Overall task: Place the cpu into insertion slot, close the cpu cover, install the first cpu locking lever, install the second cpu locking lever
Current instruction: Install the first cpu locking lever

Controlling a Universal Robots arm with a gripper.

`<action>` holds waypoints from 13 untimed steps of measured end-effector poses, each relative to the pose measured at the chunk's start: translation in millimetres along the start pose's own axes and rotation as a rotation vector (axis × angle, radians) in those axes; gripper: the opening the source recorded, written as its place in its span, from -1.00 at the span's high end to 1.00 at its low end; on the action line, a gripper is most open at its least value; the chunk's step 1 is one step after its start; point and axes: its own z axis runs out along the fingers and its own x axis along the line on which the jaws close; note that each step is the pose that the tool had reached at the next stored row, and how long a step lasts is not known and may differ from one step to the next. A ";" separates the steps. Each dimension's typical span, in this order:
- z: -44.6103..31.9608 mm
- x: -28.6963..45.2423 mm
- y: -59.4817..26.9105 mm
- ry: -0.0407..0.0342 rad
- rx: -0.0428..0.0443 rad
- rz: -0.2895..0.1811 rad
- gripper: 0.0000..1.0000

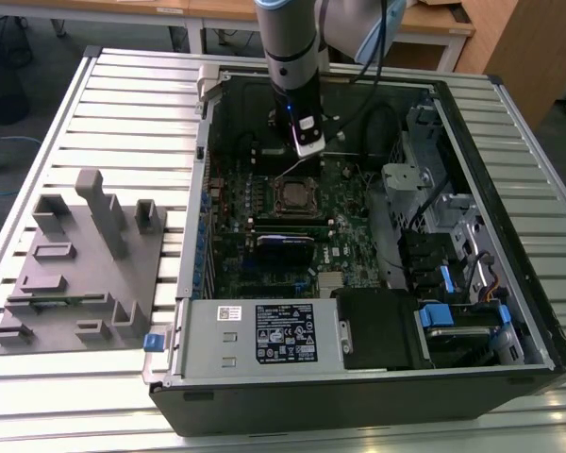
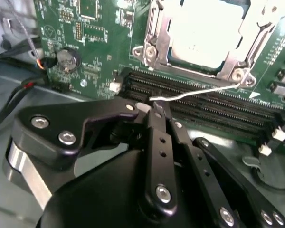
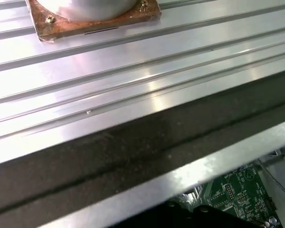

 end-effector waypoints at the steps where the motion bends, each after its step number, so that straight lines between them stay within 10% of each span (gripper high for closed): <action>1: -1.2 -0.2 0.3 0.0006 -0.0018 0.000 0.80; 13: -15.3 -1.3 1.5 0.0067 -0.0264 0.007 0.80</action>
